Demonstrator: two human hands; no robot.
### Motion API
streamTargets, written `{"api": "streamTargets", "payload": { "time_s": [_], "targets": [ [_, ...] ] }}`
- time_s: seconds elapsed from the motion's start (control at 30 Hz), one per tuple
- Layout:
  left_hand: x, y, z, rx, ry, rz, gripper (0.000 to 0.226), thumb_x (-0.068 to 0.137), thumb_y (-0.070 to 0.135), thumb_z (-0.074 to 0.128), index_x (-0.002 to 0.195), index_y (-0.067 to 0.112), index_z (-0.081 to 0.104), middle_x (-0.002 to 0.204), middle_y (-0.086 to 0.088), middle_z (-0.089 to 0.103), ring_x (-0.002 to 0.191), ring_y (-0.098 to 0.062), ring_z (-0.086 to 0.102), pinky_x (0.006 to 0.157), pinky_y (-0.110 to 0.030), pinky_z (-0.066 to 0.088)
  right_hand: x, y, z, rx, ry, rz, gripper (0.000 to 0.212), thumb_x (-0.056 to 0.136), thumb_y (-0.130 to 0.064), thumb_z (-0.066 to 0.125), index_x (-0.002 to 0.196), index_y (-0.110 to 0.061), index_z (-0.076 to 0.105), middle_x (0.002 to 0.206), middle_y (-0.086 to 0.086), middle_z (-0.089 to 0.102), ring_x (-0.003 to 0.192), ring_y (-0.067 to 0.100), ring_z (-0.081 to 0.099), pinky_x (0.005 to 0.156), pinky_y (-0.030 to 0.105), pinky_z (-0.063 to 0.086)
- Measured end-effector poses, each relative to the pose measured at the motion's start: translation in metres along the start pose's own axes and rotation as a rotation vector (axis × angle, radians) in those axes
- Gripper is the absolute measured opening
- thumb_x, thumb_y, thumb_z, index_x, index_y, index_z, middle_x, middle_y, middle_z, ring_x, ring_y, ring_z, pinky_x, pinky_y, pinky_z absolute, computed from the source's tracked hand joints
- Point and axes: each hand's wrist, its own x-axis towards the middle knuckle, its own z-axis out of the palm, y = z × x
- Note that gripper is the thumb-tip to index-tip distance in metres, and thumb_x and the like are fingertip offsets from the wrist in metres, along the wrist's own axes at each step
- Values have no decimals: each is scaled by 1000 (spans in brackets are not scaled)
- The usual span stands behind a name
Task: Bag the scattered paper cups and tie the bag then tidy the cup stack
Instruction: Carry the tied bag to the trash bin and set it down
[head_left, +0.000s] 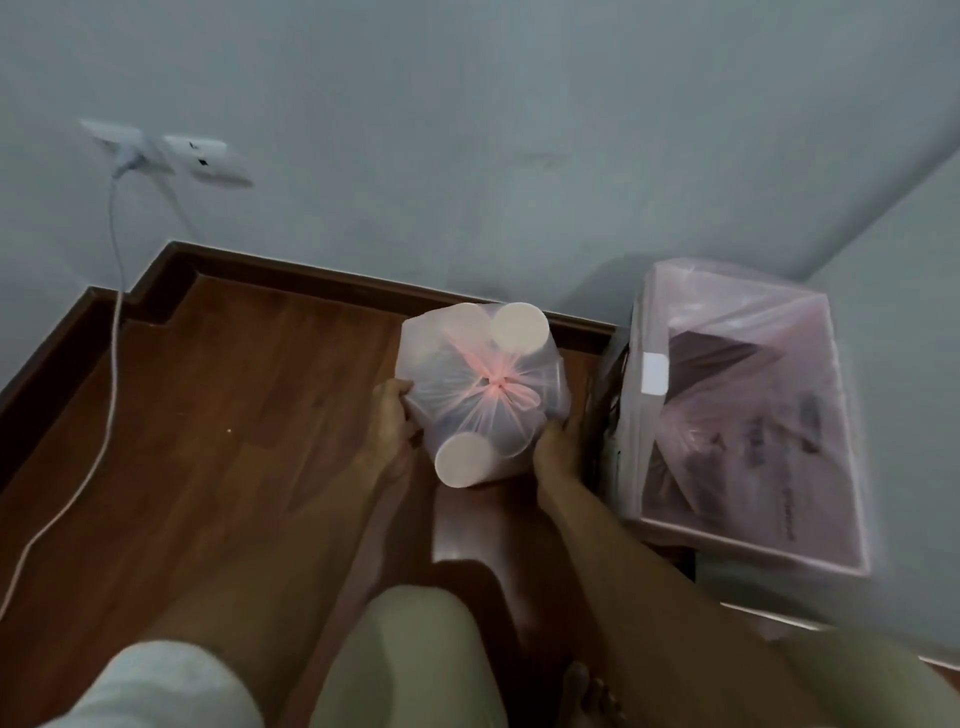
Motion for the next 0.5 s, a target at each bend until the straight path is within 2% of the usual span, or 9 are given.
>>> {"api": "streamTargets", "payload": {
  "time_s": [0.07,0.13,0.2,0.3,0.33,0.37,0.43,0.47,0.5],
  "targets": [
    [20,-17,-3,13,-6,-18,16,94,25,48,84,19,60,84,2,65,78,-14,60,65,-30,47,21,25,9,-13,2,-13,53,103,-24,39,155,-26,34,161,6,34,141,33,37,119,48,26],
    [39,-31,-4,39,-26,-29,22,95,22,48,87,7,62,84,-1,64,76,-16,61,62,-30,49,37,47,15,-37,11,-3,54,103,-25,38,156,-26,33,163,6,30,144,34,34,121,50,23],
    [50,-43,-8,57,-64,-11,30,98,22,51,103,-6,63,87,-5,63,80,-21,62,58,-30,51,50,64,19,-40,21,1,54,104,-26,38,157,-27,32,165,6,25,147,34,30,122,52,20],
    [66,-58,-13,75,-86,-4,27,99,25,57,120,10,62,113,-10,66,99,-27,65,79,-42,58,56,77,20,-47,5,-16,51,106,-33,39,157,-33,31,167,3,22,150,32,25,123,52,17],
    [69,-61,-13,77,-88,2,25,100,26,57,121,14,61,117,-11,66,99,-28,65,85,-47,58,57,78,20,-65,-12,-43,51,107,-34,38,157,-34,32,167,2,22,151,32,23,123,53,17],
    [73,-63,-12,76,-83,17,26,102,29,56,123,15,61,118,-13,67,97,-29,66,85,-50,58,56,77,19,-84,-30,-73,50,107,-31,38,157,-33,32,167,1,22,152,31,22,124,53,17],
    [71,-62,-5,117,-96,61,40,107,35,47,137,10,53,114,-19,66,86,-29,66,72,-41,59,58,74,19,-132,-46,-129,52,106,-21,38,157,-30,32,167,2,23,152,30,21,124,52,17],
    [75,-63,-2,178,-85,81,45,110,34,40,142,3,48,111,-22,64,78,-30,63,68,-30,57,58,72,20,-152,-45,-148,53,106,-20,38,158,-29,31,167,2,21,153,30,19,124,52,16],
    [76,-64,1,209,-77,80,48,112,28,33,144,-6,44,114,-27,59,79,-34,57,69,-17,52,57,71,21,-175,-36,-157,54,106,-21,38,159,-29,29,168,2,19,154,30,17,125,52,14]
  ]
}}
